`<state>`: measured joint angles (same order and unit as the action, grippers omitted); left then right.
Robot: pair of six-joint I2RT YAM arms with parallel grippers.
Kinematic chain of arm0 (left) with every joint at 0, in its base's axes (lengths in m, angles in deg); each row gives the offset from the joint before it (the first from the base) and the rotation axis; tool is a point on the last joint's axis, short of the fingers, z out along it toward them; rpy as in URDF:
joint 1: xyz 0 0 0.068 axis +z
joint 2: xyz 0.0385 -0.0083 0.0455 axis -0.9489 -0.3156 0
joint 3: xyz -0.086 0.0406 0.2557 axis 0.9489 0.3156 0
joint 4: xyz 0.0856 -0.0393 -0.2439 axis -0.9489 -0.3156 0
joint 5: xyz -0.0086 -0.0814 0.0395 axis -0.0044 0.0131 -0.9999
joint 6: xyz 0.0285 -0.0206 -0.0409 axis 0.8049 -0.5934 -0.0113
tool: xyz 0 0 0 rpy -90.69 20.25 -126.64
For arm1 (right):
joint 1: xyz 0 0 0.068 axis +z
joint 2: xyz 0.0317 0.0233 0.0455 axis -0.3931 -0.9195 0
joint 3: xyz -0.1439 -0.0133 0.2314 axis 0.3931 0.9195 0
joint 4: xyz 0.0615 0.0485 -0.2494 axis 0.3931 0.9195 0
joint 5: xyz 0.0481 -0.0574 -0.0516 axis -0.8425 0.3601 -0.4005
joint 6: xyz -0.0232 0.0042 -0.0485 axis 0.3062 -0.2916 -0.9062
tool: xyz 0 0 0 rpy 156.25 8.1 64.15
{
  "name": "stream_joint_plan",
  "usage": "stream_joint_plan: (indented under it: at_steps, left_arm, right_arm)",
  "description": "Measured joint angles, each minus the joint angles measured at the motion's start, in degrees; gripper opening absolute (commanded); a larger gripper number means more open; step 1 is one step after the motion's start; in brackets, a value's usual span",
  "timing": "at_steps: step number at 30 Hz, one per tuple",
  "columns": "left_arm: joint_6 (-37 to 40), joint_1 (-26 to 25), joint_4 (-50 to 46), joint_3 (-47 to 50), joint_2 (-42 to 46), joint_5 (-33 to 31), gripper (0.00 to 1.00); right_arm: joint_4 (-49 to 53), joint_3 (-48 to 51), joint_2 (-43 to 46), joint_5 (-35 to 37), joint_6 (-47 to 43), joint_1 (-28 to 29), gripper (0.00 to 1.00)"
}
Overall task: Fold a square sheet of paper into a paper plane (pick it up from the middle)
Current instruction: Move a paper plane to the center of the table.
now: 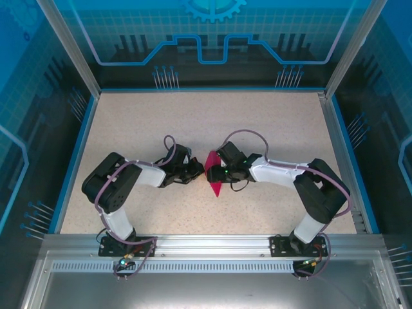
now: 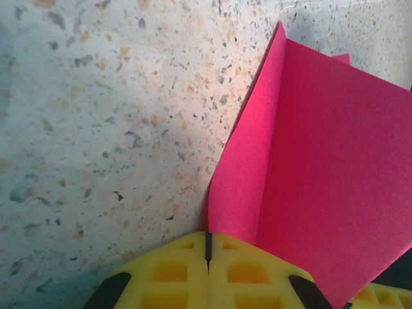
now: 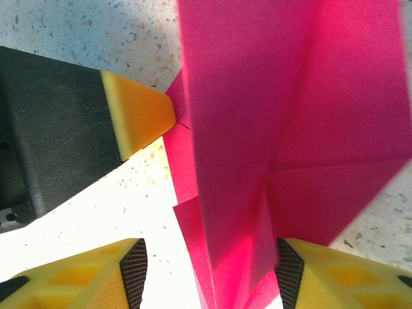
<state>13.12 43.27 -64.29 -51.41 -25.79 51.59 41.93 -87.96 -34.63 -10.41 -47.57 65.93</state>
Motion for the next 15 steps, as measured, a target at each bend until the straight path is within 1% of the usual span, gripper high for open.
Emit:
stream_joint_plan:
  at_steps: [10,14,15]
  left_arm:
    - [0.0,0.0,0.0,0.0,0.0,0.0,0.03]
    - [0.0,0.0,-0.02,0.0,0.0,0.0,0.07]
    - [0.0,0.0,-0.04,0.0,0.0,0.0,0.11]
  right_arm:
    - [1.64,-2.86,-3.56,0.63,1.6,1.25,0.57]
    - [3.26,-3.93,-4.9,2.29,3.45,2.16,0.55]
    - [3.67,-4.2,-5.16,2.89,3.91,2.34,0.53]
